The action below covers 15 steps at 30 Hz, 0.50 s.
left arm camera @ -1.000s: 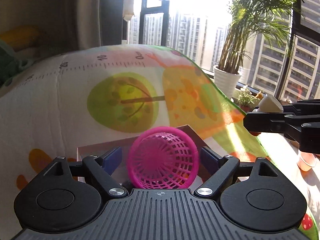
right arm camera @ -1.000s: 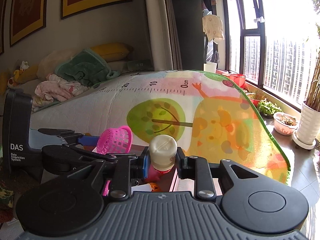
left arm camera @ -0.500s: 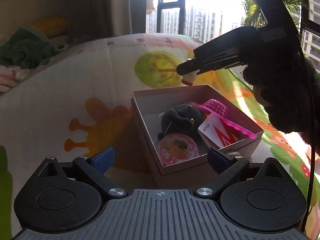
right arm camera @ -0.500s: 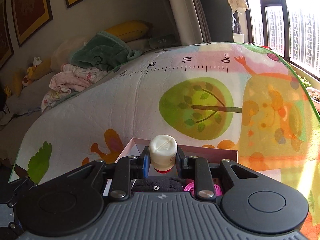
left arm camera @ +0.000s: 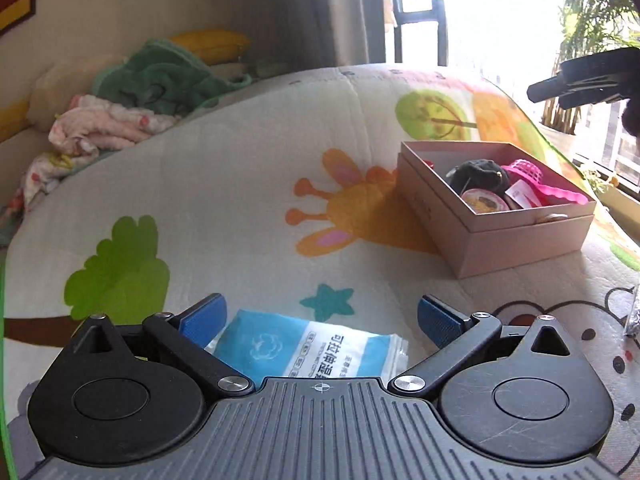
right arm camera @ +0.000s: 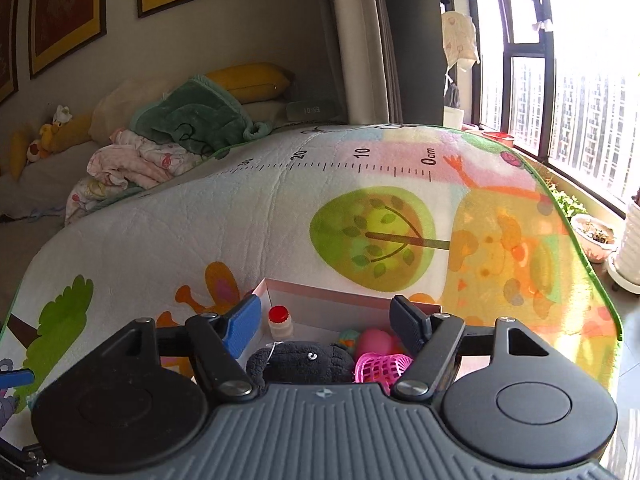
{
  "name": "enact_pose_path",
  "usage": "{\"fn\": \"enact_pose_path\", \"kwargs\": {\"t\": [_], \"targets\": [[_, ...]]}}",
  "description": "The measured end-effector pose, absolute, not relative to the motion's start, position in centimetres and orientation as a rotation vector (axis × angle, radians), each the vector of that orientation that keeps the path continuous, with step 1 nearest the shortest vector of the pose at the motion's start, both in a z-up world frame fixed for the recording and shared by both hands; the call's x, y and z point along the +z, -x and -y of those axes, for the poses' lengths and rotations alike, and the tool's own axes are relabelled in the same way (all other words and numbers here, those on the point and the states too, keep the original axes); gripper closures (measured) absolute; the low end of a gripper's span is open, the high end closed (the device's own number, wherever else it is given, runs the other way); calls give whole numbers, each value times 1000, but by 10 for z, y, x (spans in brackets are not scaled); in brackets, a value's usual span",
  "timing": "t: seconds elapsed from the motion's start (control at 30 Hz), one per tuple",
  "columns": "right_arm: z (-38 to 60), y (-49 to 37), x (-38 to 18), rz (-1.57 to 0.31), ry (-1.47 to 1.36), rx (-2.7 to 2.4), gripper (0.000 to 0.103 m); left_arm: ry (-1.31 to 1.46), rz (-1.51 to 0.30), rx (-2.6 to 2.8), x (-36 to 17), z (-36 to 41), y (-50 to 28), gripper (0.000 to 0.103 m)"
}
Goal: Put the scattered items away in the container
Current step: 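Move the left tool to the blue wipes pack while the right tool reaches the black tube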
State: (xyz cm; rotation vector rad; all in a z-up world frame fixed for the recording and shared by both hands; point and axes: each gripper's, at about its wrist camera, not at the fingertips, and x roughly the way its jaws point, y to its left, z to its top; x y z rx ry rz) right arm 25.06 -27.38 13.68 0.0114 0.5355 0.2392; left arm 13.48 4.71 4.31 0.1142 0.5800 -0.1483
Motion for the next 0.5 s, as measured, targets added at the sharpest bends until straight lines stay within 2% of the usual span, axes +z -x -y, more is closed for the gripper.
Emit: {"fn": "enact_pose_path", "kwargs": {"t": [0.23, 0.5], "targets": [[297, -153, 120, -471, 54, 153, 1, -99, -592, -129, 32, -62, -112, 0], [294, -86, 70, -515, 79, 137, 0, -19, -570, -32, 30, -89, -120, 0]]}}
